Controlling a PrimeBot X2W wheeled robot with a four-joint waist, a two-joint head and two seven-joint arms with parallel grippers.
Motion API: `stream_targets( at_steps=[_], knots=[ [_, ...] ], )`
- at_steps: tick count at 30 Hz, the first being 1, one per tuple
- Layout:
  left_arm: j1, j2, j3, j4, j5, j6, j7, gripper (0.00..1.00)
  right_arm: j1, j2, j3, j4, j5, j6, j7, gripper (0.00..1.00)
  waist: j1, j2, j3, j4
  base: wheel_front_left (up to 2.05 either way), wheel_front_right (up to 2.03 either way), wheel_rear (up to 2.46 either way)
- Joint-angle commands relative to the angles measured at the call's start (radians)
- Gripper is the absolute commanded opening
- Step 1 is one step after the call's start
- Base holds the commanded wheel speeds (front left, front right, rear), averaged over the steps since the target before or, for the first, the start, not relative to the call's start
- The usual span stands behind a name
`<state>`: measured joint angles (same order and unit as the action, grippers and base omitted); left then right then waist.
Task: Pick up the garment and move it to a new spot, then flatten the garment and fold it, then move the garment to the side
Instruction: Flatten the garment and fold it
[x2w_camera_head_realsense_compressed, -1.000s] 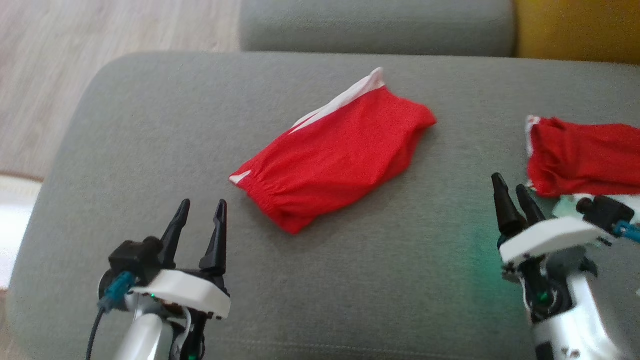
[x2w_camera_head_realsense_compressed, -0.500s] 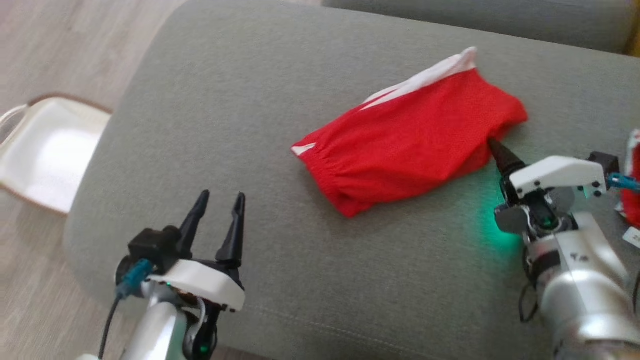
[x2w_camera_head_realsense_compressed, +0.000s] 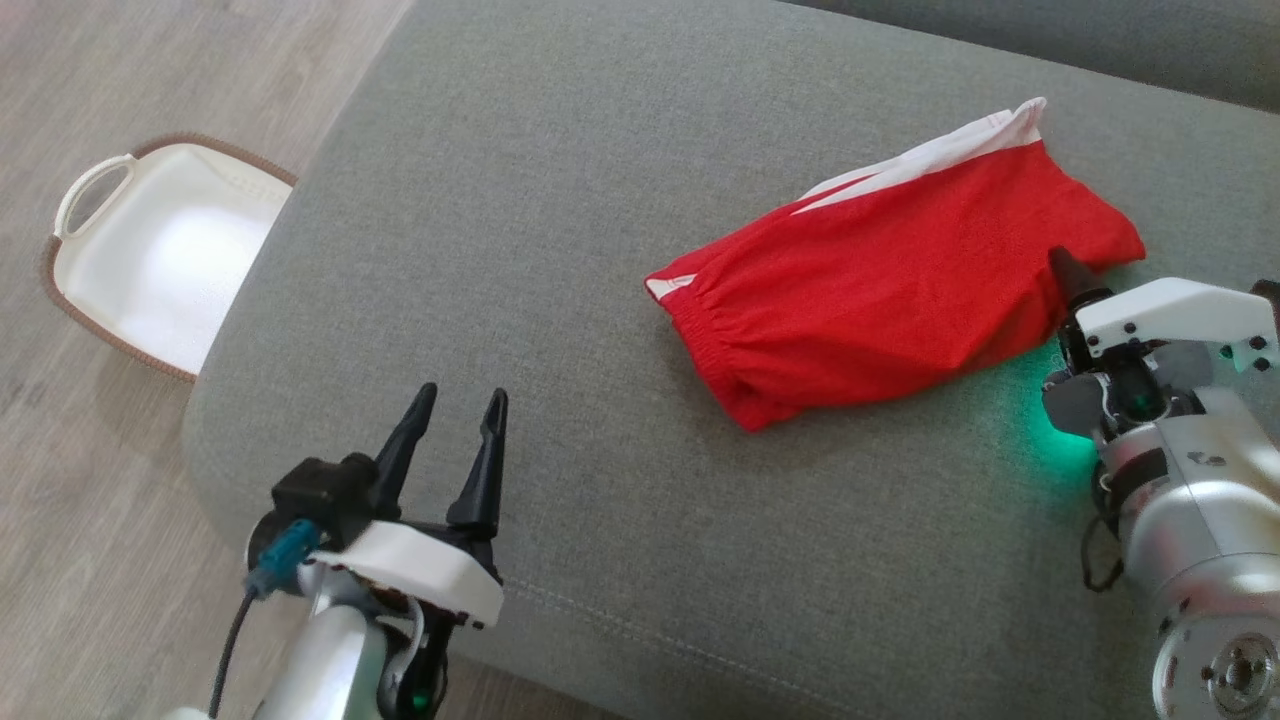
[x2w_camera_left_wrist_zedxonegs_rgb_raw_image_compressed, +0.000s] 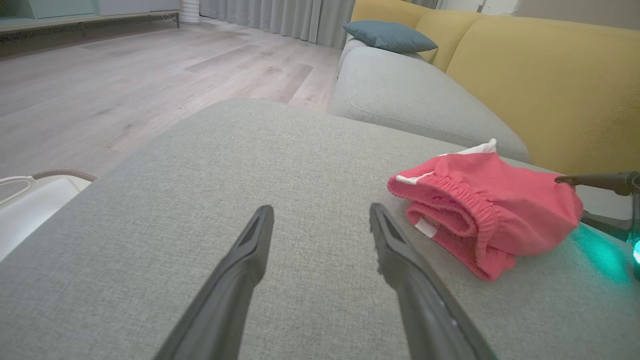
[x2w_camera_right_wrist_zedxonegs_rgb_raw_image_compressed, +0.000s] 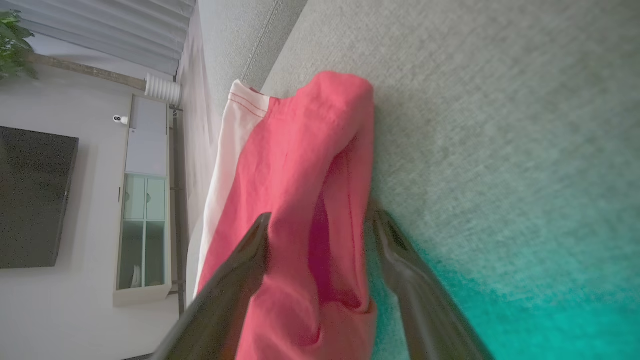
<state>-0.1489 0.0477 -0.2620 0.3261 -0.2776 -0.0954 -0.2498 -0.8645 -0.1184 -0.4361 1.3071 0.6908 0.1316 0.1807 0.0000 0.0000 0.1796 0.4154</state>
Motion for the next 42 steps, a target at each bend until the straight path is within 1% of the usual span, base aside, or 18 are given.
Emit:
stream_targets(
  at_steps=[1, 6, 11, 12, 15, 20, 24, 27, 28, 29, 32, 35, 38, 42],
  knots=[
    [-0.044, 0.003, 0.020, -0.035, -0.008, 0.009, -0.012, 1.00, 0.000, -0.002, -0.003, -0.017, -0.027, -0.001, 0.010, 1.00, 0.0000, 0.0000, 0.007, 0.002, 0.00, 0.00, 0.00],
    [-0.056, 0.003, 0.005, -0.041, -0.024, 0.013, -0.012, 1.00, -0.010, -0.020, -0.093, -0.017, -0.148, -0.001, 0.057, 1.00, 0.0000, 0.0000, 0.026, 0.011, 0.00, 0.00, 0.00],
    [-0.066, 0.003, -0.003, -0.043, -0.040, 0.016, -0.012, 1.00, -0.033, -0.037, -0.202, -0.016, -0.303, -0.001, 0.125, 1.00, 0.0000, 0.0000, 0.044, 0.026, 0.00, 0.00, 0.00],
    [-0.066, 0.003, -0.003, -0.043, -0.040, 0.016, -0.012, 1.00, -0.033, -0.037, -0.202, -0.016, -0.303, -0.001, 0.125, 1.00, 0.0000, 0.0000, 0.044, 0.026, 0.00, 0.00, 0.00],
    [-0.071, 0.003, -0.007, -0.046, -0.053, 0.019, -0.012, 1.00, -0.054, -0.039, -0.276, -0.016, -0.406, -0.001, 0.163, 1.00, 0.0000, 0.0000, 0.054, 0.037, 0.00, 0.00, 0.00],
    [-0.077, 0.003, -0.019, -0.051, -0.067, 0.022, -0.012, 1.00, -0.096, -0.026, -0.425, -0.016, -0.566, -0.001, 0.215, 1.00, 0.0000, 0.0000, 0.068, 0.056, 0.00, 0.00, 0.00],
    [-0.084, 0.003, -0.027, -0.054, -0.077, 0.025, -0.012, 1.00, -0.135, -0.011, -0.538, -0.016, -0.696, -0.001, 0.235, 1.00, 0.0000, 0.0000, 0.085, 0.068, 0.00, 0.00, 0.00],
    [-0.089, 0.003, -0.032, -0.056, -0.083, 0.028, -0.012, 1.00, -0.162, 0.009, -0.625, -0.037, -0.783, -0.001, 0.256, 1.00, 0.0000, 0.0000, 0.094, 0.071, 0.00, 0.00, 0.00],
    [-0.092, 0.003, -0.033, -0.056, -0.084, 0.030, -0.012, 1.00, -0.170, 0.018, -0.654, -0.050, -0.812, -0.001, 0.267, 0.58, 0.0000, 0.0000, 0.097, 0.072, 0.00, 0.00, 0.00],
    [-0.094, 0.003, -0.034, -0.055, -0.085, 0.031, -0.012, 1.00, -0.177, 0.027, -0.681, -0.065, -0.841, -0.001, 0.277, 0.00, 0.0000, 0.0000, 0.098, 0.071, 0.00, 0.00, 0.00],
    [-0.100, 0.003, -0.032, -0.053, -0.085, 0.035, -0.012, 1.00, -0.200, 0.052, -0.753, -0.106, -0.917, -0.001, 0.306, 0.00, 0.0000, 0.0000, 0.096, 0.062, 0.00, 0.00, 0.00],
    [-0.105, 0.003, -0.025, -0.052, -0.080, 0.036, -0.012, 1.00, -0.220, 0.064, -0.824, -0.138, -0.965, -0.001, 0.311, 0.00, 0.0000, 0.0000, 0.089, 0.045, 0.00, 0.00, 0.00],
    [-0.108, 0.003, -0.014, -0.050, -0.070, 0.034, -0.012, 1.00, -0.245, 0.067, -0.868, -0.122, -0.966, -0.001, 0.287, 0.00, 0.0000, 0.0000, 0.076, 0.023, 0.00, 0.00, 0.00],
    [-0.105, 0.003, -0.006, -0.049, -0.058, 0.029, -0.012, 1.00, -0.268, 0.068, -0.885, -0.066, -0.928, -0.001, 0.209, 0.00, 0.0000, 0.0000, 0.053, -0.015, 0.00, 0.00, 0.00]
  ],
)
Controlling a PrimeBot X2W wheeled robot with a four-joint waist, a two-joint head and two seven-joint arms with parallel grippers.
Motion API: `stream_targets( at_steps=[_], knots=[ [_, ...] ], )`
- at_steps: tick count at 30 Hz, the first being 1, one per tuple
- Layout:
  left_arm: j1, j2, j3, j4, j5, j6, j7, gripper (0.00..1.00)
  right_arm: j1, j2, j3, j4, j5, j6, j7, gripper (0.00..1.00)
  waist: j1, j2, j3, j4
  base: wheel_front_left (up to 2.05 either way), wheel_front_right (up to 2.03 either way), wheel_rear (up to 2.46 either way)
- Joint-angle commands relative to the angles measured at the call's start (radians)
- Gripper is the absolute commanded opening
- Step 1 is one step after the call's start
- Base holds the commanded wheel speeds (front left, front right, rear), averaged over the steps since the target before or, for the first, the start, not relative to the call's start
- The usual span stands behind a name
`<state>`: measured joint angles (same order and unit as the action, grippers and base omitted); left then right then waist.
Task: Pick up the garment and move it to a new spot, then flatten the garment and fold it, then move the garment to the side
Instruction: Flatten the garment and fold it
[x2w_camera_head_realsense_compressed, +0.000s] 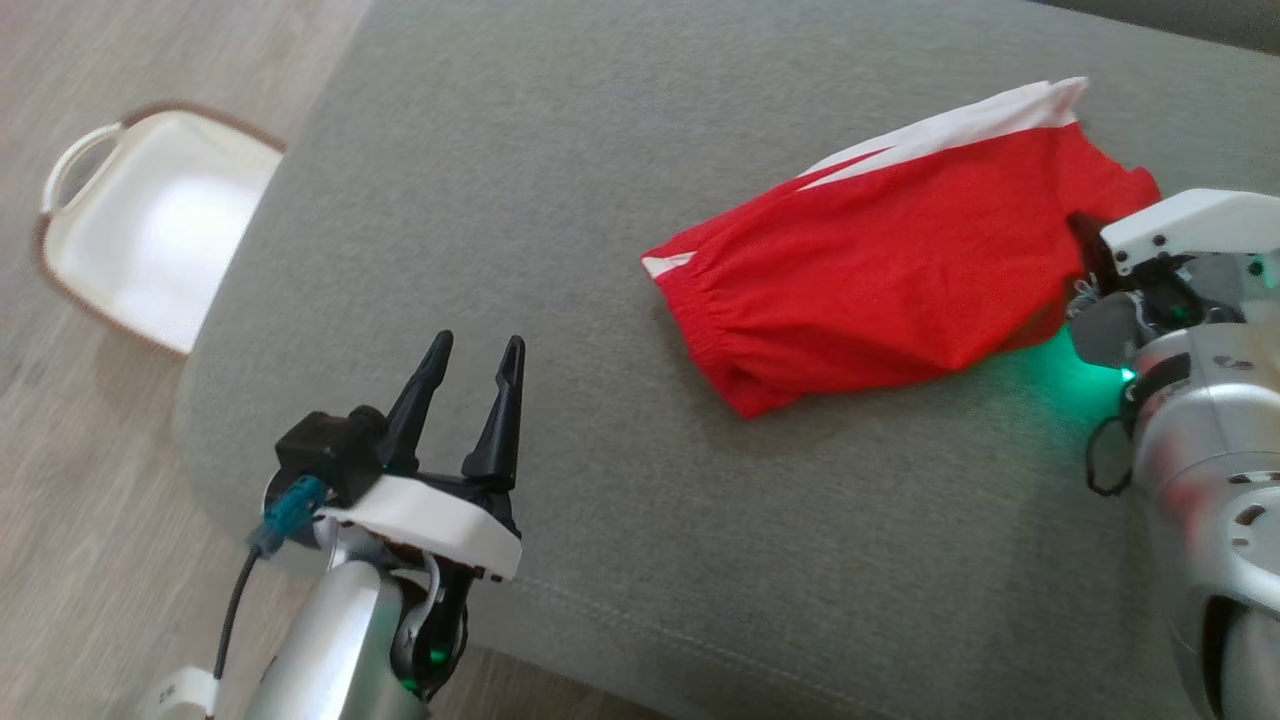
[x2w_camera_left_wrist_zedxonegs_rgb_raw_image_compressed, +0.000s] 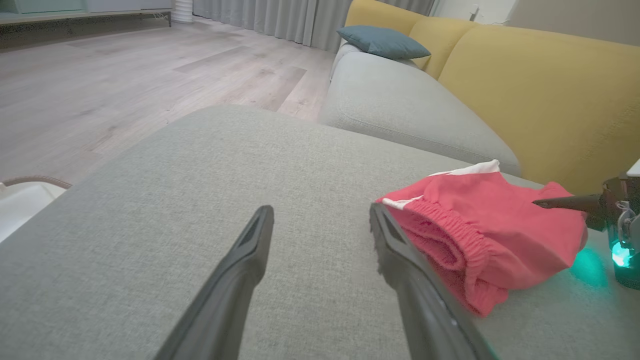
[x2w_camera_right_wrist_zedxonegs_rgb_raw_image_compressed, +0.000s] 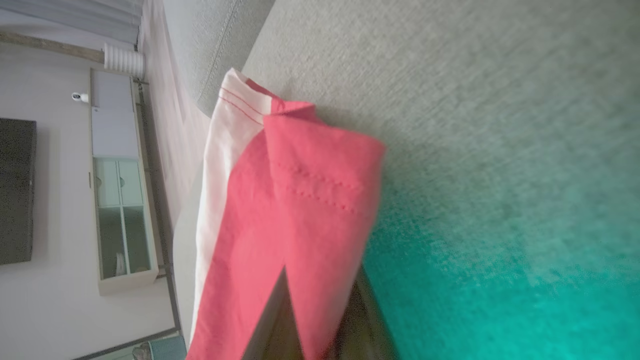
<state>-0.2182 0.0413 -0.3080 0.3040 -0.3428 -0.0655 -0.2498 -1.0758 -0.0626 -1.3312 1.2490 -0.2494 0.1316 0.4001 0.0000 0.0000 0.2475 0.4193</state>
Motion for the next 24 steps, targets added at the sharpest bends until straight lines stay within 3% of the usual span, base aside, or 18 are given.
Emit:
stream_targets(
  at_steps=[1, 13, 24],
  knots=[
    [-0.033, 0.009, 0.041, -0.028, 0.009, -0.001, -0.012, 1.00, -0.060, 0.012, 0.009, 0.002, 0.025, -0.001, -0.029, 0.00, 0.0000, 0.0000, -0.020, -0.028, 0.00, 0.00, 0.00],
    [0.014, 0.009, 0.070, -0.028, 0.036, -0.002, -0.012, 1.00, 0.007, 0.012, 0.125, 0.038, 0.214, -0.001, -0.206, 0.00, 0.0000, 0.0000, -0.095, -0.114, 0.00, 0.00, 0.00],
    [0.085, 0.009, 0.090, -0.025, 0.056, -0.001, -0.012, 1.00, 0.132, 0.012, 0.241, 0.041, 0.378, -0.001, -0.305, 0.00, 0.0000, 0.0000, -0.194, -0.171, 0.00, 0.00, 0.00]
  ],
)
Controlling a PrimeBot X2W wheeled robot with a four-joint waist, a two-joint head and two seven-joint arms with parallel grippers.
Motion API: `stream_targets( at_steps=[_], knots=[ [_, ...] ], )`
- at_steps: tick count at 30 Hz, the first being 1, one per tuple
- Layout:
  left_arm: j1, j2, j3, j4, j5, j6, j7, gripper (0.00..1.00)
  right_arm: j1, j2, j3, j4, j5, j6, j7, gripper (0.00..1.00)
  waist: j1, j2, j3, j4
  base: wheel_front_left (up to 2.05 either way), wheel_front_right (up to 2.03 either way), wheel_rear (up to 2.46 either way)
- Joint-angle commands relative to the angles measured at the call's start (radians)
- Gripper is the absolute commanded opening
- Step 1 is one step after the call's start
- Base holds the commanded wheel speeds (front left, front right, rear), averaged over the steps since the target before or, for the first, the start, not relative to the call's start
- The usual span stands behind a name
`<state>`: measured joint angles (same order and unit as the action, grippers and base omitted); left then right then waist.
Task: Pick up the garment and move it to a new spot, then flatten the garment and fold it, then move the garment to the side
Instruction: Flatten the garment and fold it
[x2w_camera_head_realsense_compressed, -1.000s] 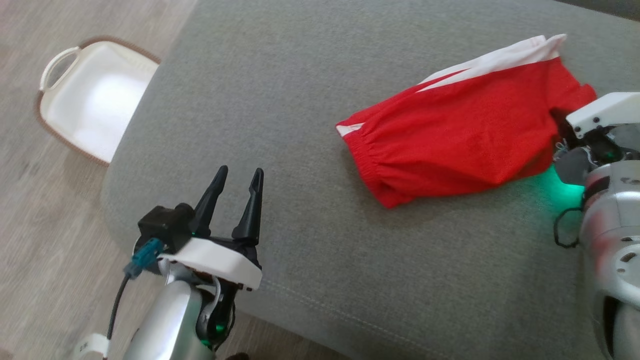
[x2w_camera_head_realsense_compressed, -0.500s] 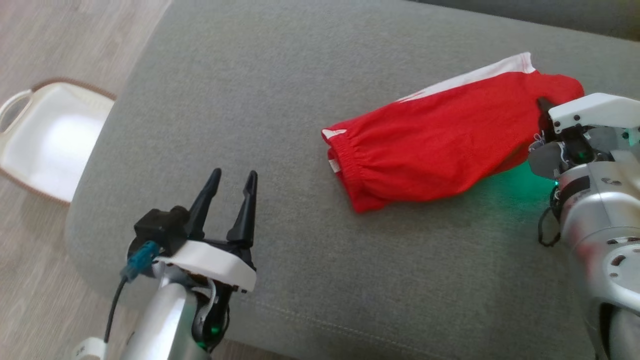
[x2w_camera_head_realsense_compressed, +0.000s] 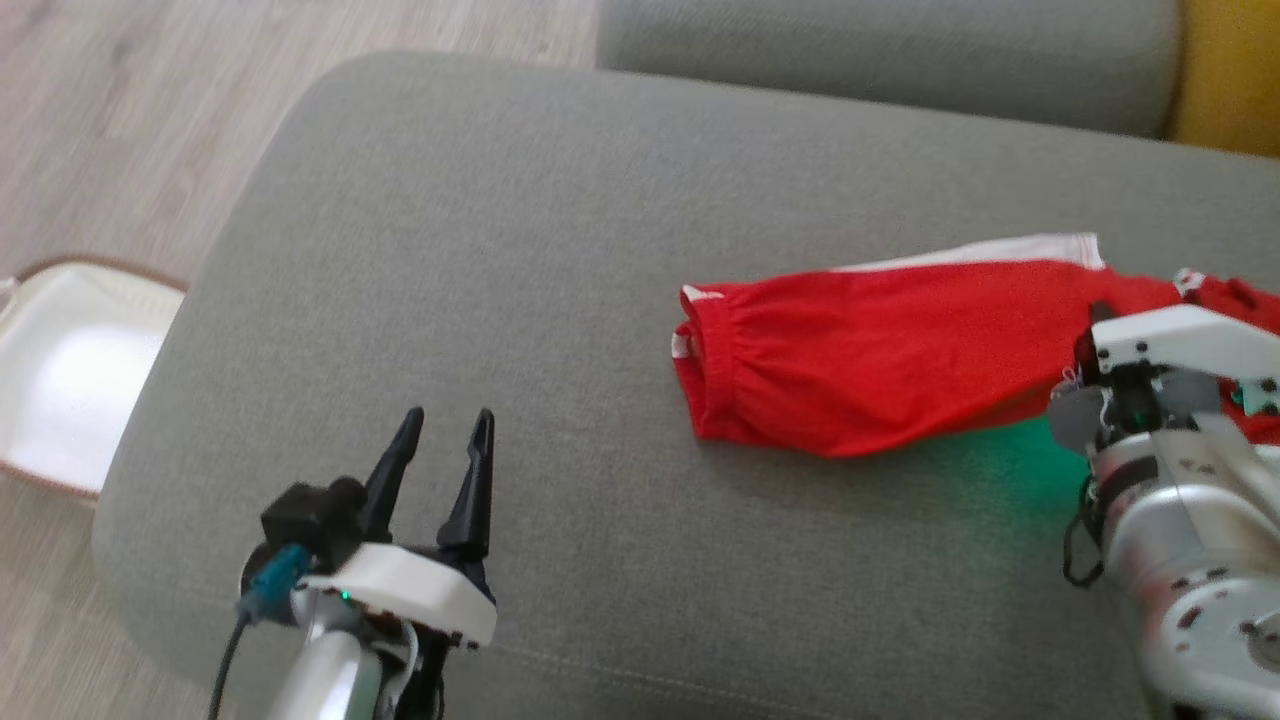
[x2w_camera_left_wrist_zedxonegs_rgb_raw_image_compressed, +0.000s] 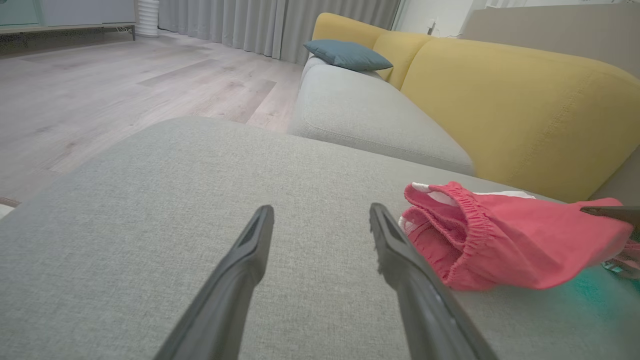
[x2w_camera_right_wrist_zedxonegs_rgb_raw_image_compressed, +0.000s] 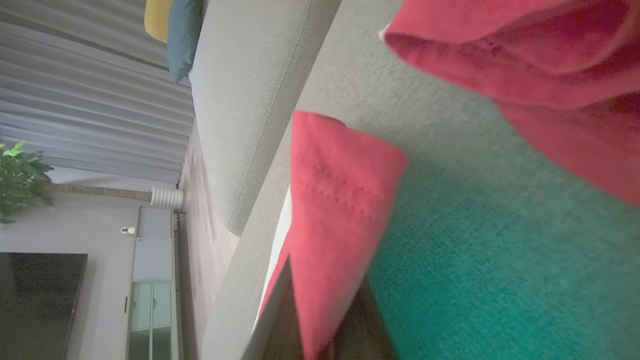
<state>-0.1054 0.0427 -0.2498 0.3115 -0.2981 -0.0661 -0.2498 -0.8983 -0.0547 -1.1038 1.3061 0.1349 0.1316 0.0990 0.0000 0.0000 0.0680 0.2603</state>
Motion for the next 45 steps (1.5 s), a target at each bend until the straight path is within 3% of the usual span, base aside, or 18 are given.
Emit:
stream_targets(
  at_steps=[1, 8, 14, 24, 29, 33, 45],
  knots=[
    [-0.019, 0.008, 0.032, -0.033, 0.013, 0.001, -0.012, 1.00, -0.033, 0.004, 0.027, -0.016, 0.011, -0.001, -0.014, 0.00, 0.0000, 0.0000, -0.023, -0.017, 0.00, 0.00, 0.00],
    [0.031, 0.008, 0.028, -0.039, 0.022, 0.002, -0.012, 1.00, 0.055, 0.004, 0.128, -0.016, 0.138, -0.001, -0.077, 0.00, 0.0000, 0.0000, -0.066, -0.029, 0.00, 0.00, 0.00],
    [0.041, 0.008, 0.026, -0.046, 0.036, -0.006, -0.012, 1.00, 0.102, 0.004, 0.334, -0.035, 0.195, -0.001, -0.169, 0.00, 0.0000, 0.0000, -0.057, -0.009, 0.00, 0.00, 0.00],
    [0.044, 0.008, 0.039, -0.033, 0.052, -0.015, -0.012, 1.00, 0.183, 0.004, 0.776, -0.136, 0.313, -0.001, -0.254, 0.00, 0.0000, 0.0000, -0.079, 0.012, 0.00, 0.00, 0.00],
    [0.051, 0.008, 0.041, -0.031, 0.055, -0.017, -0.012, 1.00, 0.282, 0.004, 1.059, -0.282, 0.420, -0.001, -0.251, 0.00, 0.0000, 0.0000, -0.094, 0.014, 0.00, 0.00, 0.00],
    [0.054, 0.008, 0.044, -0.033, 0.057, -0.016, -0.012, 1.00, 0.360, 0.004, 1.214, -0.410, 0.474, -0.001, -0.238, 0.00, 0.0000, 0.0000, -0.100, 0.015, 0.00, 0.00, 0.00],
    [0.058, 0.008, 0.044, -0.033, 0.050, -0.014, -0.012, 1.00, 0.465, -0.006, 1.404, -0.631, 0.507, -0.001, -0.185, 0.00, 0.0000, 0.0000, -0.098, 0.035, 0.00, 0.00, 0.00]
  ],
)
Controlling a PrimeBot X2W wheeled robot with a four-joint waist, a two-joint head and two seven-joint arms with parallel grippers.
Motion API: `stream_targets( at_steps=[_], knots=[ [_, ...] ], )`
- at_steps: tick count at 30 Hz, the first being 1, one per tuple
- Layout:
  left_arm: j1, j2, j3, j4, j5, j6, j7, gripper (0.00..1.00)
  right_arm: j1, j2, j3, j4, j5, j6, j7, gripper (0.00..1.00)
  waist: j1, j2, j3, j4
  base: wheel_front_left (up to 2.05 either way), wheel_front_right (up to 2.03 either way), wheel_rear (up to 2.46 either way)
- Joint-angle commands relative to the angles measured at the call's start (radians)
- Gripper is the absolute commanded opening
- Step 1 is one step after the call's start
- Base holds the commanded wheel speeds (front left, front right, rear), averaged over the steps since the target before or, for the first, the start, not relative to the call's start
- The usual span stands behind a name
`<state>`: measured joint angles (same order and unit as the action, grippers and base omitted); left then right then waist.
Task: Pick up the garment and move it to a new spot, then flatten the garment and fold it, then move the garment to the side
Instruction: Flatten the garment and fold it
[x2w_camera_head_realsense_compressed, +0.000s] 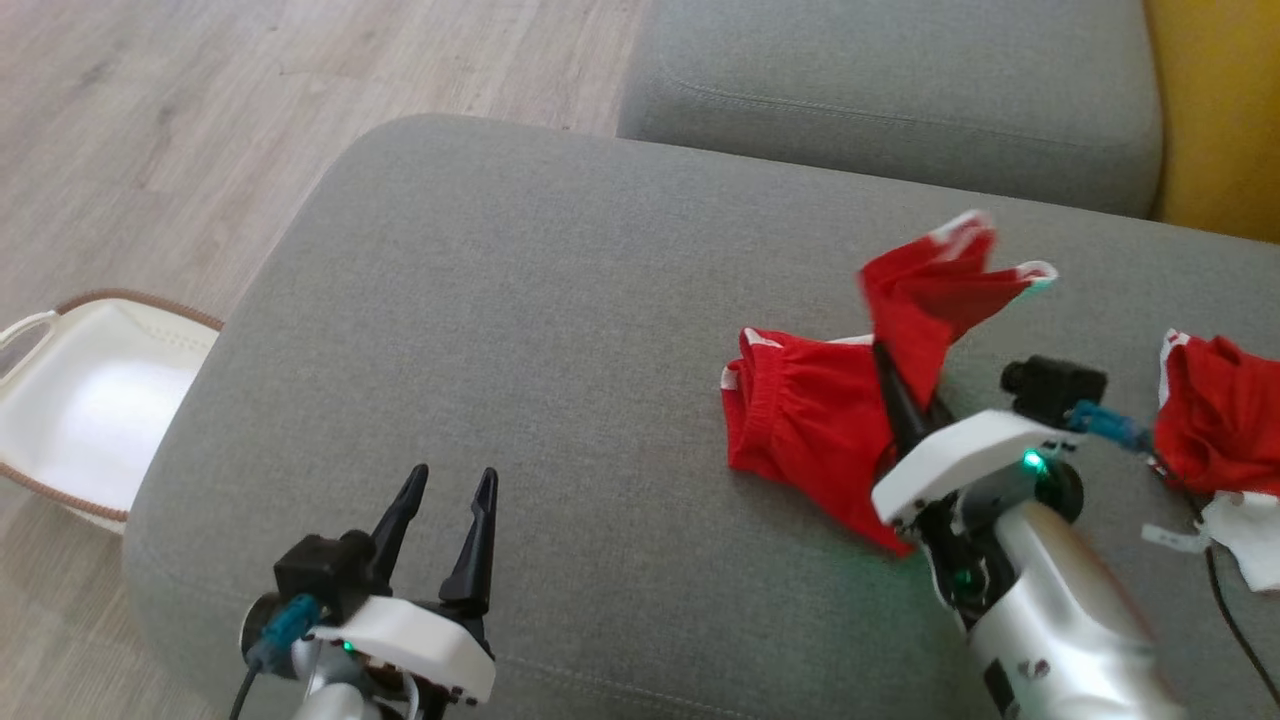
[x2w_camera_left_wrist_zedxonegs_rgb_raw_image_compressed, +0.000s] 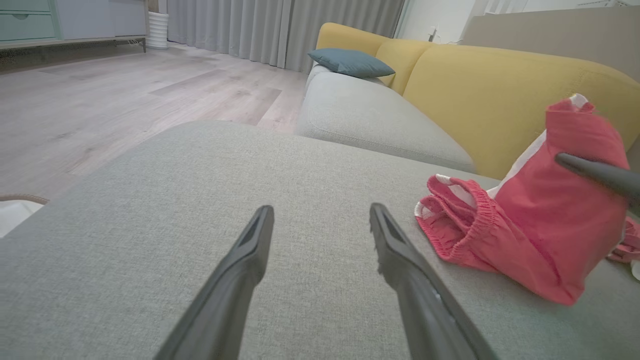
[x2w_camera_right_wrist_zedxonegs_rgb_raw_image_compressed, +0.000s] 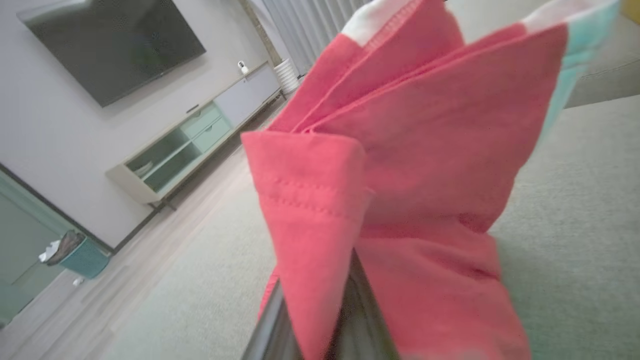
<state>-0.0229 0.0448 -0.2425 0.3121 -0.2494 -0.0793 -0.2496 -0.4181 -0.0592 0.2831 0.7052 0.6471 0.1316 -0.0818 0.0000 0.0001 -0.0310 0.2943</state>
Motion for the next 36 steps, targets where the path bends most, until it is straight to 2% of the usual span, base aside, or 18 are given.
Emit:
stream_targets(
  at_steps=[1, 10, 16, 23, 28, 29, 30, 31, 32, 33, 36],
  knots=[
    [-0.024, 0.005, 0.036, -0.034, 0.000, 0.000, -0.012, 1.00, -0.010, -0.005, 0.028, -0.036, -0.011, -0.001, 0.001, 0.00, 0.0000, -0.0001, 0.002, 0.003, 0.00, 0.00, 0.00],
    [-0.036, 0.005, 0.037, -0.035, -0.004, -0.002, -0.012, 1.00, -0.046, -0.037, 0.119, -0.015, -0.102, -0.001, 0.045, 0.00, 0.0000, -0.0001, 0.022, 0.018, 0.00, 0.00, 0.00],
    [-0.042, 0.005, 0.033, -0.031, -0.010, -0.001, -0.012, 1.00, -0.099, -0.067, 0.284, -0.005, -0.165, -0.001, 0.095, 0.00, 0.0000, -0.0001, 0.030, 0.029, 0.00, 0.00, 0.00],
    [-0.044, 0.005, 0.027, -0.024, -0.021, 0.004, -0.012, 1.00, -0.138, -0.130, 0.499, 0.007, -0.157, -0.001, 0.182, 0.00, 0.0000, -0.0001, 0.034, 0.043, 0.00, 0.00, 0.00],
    [-0.043, 0.005, 0.024, -0.025, -0.028, 0.011, -0.012, 1.00, -0.162, -0.164, 0.557, 0.035, -0.118, -0.001, 0.182, 0.00, 0.0000, -0.0001, 0.038, 0.044, 0.00, 0.00, 0.00],
    [-0.043, 0.005, 0.024, -0.026, -0.030, 0.012, -0.012, 1.00, -0.165, -0.164, 0.556, 0.044, -0.115, -0.001, 0.175, 0.12, 0.0000, -0.0001, 0.039, 0.043, 0.00, 0.00, 0.00],
    [-0.043, 0.005, 0.024, -0.026, -0.031, 0.012, -0.012, 1.00, -0.168, -0.162, 0.558, 0.052, -0.114, -0.001, 0.169, 0.28, 0.0000, -0.0001, 0.041, 0.042, 0.00, 0.00, 0.00],
    [-0.044, 0.005, 0.023, -0.026, -0.032, 0.013, -0.012, 1.00, -0.172, -0.160, 0.559, 0.059, -0.113, -0.001, 0.163, 0.59, 0.0000, -0.0001, 0.042, 0.040, 0.00, 0.00, 0.00],
    [-0.044, 0.005, 0.023, -0.026, -0.032, 0.013, -0.012, 1.00, -0.172, -0.160, 0.559, 0.059, -0.113, -0.001, 0.163, 0.59, 0.0000, -0.0001, 0.042, 0.040, 0.00, 0.00, 0.00],
    [-0.044, 0.005, 0.024, -0.026, -0.033, 0.014, -0.012, 1.00, -0.174, -0.157, 0.559, 0.066, -0.108, -0.001, 0.157, 1.00, 0.0000, -0.0001, 0.043, 0.038, 0.00, 0.00, 0.00],
    [-0.046, 0.005, 0.029, -0.026, -0.033, 0.017, -0.012, 1.00, -0.172, -0.144, 0.570, 0.073, -0.087, -0.001, 0.154, 1.00, 0.0000, -0.0001, 0.042, 0.026, 0.00, 0.00, 0.00]
  ],
)
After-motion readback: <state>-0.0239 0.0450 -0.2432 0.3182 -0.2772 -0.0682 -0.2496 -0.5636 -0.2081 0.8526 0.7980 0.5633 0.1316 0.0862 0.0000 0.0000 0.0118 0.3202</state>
